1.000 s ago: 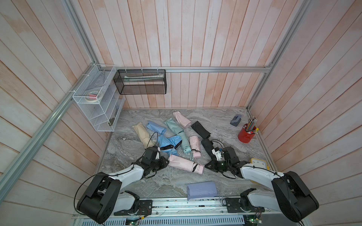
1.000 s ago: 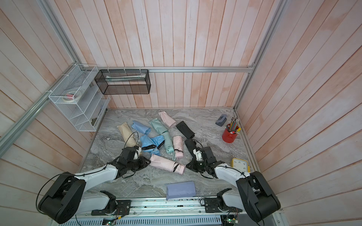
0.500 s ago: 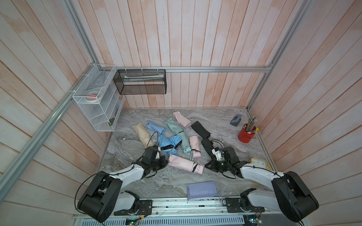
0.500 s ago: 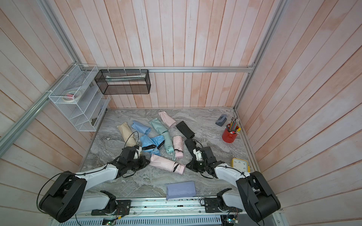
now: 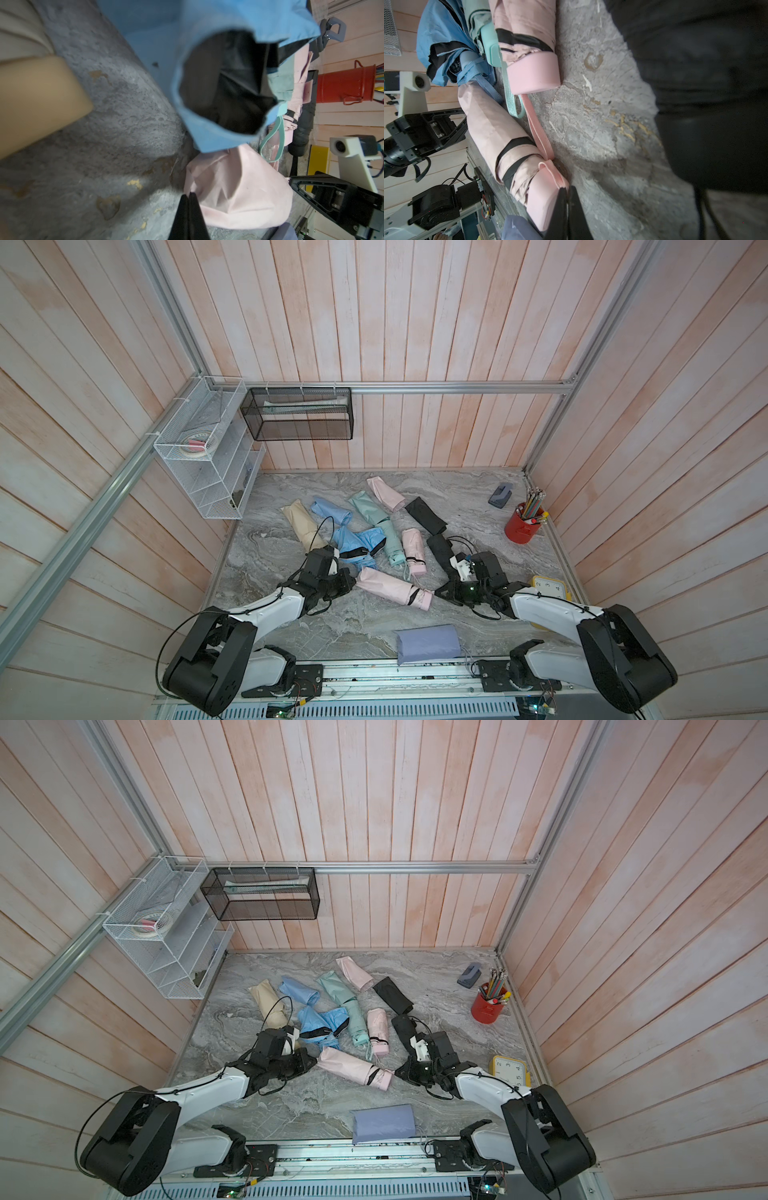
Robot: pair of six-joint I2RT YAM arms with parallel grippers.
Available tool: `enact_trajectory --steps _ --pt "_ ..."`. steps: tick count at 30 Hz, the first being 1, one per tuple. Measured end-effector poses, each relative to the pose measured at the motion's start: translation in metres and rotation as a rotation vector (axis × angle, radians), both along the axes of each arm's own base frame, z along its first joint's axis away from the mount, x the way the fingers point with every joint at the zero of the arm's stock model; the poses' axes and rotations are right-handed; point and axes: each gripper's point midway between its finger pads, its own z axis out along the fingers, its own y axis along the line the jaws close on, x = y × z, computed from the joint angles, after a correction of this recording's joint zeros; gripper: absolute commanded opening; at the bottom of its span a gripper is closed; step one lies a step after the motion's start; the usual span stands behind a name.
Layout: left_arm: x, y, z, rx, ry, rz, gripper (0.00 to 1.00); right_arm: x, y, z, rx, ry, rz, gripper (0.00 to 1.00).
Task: Take umbrellas out of sleeves
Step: Take out the umbrella from the umbrella sleeve.
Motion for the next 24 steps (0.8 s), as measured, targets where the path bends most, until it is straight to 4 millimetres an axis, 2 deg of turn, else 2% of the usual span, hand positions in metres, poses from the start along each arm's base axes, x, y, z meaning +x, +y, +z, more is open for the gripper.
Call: enact_trajectory --steps 24 --pt "0.001 0.008 0.012 0.008 -0.027 0.026 0.0 0.0 -0.004 0.001 -0.018 -0.015 -0.001 0.0"
